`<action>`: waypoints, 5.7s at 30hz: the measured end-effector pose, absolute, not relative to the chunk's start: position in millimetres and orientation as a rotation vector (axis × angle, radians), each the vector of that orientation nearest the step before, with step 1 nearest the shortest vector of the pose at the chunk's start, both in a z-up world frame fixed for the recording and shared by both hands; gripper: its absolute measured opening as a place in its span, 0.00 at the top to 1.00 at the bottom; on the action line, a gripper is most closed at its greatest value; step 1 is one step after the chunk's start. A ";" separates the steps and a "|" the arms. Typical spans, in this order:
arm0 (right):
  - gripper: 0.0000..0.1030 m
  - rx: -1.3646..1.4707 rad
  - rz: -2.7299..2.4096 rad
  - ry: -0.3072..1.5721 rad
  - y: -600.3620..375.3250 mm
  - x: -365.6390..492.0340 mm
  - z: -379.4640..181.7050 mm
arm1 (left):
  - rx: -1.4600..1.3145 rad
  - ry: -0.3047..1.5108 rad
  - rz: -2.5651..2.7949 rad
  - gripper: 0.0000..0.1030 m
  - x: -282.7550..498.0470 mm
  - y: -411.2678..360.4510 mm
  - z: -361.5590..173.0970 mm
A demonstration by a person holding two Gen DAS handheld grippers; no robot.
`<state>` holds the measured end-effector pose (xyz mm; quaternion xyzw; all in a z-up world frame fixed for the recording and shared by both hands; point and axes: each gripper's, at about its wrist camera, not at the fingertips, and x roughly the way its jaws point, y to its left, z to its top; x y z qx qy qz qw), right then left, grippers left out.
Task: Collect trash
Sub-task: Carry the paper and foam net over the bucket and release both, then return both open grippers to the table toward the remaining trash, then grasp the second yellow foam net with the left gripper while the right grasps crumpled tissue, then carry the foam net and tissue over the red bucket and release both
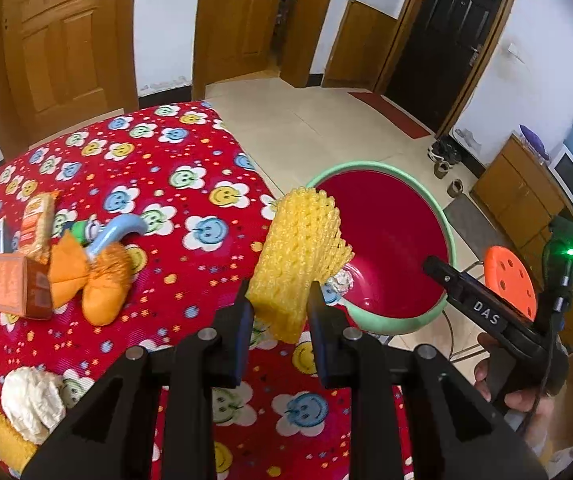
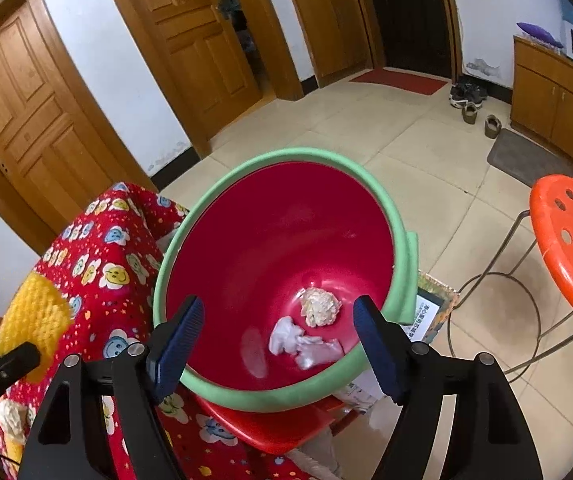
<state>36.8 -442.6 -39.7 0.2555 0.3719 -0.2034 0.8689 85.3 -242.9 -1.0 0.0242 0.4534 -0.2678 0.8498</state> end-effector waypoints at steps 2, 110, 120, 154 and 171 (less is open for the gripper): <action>0.25 0.537 -0.429 0.772 -444.9 33.0 -37.8 | 0.060 0.959 -0.570 0.76 86.3 -249.7 -3.4; 0.24 0.309 0.025 0.868 -211.4 37.9 -1.9 | -0.103 0.976 -0.085 0.66 22.9 18.1 -45.0; 0.24 0.267 0.096 0.891 -177.0 55.4 -2.5 | -0.205 0.963 -0.096 0.89 22.2 36.8 -40.3; 0.76 0.235 0.311 0.895 -130.0 83.7 -5.2 | -0.296 0.868 -0.096 0.92 24.4 55.4 -10.6; 0.76 0.293 0.129 0.765 -231.9 53.8 29.5 | -0.223 0.841 -0.255 0.92 40.6 -24.5 28.6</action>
